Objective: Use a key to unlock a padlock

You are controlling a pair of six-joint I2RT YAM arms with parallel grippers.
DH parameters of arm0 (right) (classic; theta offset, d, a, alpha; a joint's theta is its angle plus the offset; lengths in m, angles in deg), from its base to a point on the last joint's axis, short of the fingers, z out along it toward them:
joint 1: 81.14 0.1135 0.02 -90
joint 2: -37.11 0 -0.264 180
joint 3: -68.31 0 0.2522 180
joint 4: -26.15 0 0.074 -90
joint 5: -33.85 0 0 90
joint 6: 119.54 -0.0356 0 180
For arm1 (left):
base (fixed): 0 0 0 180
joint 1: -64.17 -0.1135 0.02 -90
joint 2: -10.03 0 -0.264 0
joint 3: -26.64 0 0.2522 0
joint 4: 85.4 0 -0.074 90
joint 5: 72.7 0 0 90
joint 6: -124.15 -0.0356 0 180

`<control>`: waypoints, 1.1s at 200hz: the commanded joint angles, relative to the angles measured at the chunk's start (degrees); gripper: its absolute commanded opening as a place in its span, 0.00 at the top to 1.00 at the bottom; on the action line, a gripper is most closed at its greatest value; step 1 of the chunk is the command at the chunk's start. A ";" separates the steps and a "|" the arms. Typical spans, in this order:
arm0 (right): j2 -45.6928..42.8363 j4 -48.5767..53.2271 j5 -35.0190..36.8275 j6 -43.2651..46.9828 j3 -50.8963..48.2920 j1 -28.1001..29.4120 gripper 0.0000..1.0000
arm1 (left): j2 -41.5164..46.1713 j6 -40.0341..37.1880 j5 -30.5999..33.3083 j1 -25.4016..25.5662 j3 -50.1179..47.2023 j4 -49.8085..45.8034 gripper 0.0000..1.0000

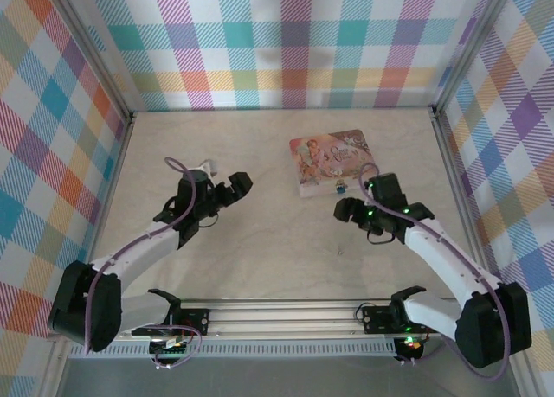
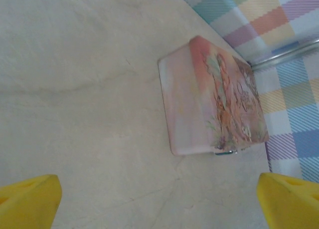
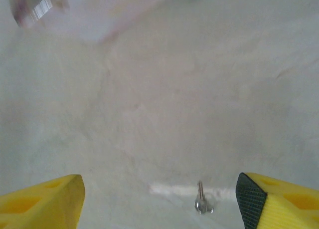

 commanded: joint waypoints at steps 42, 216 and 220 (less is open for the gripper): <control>6.46 3.71 2.23 -3.68 -4.61 7.16 0.38 | -4.62 1.44 -0.05 3.42 3.32 2.56 0.00; 15.67 1.99 3.90 -2.30 -2.22 10.74 0.70 | -5.68 1.19 1.03 4.18 4.70 0.62 0.00; 15.68 1.95 3.87 -2.38 -2.23 10.74 0.70 | -5.64 1.24 1.03 4.17 4.69 0.61 0.00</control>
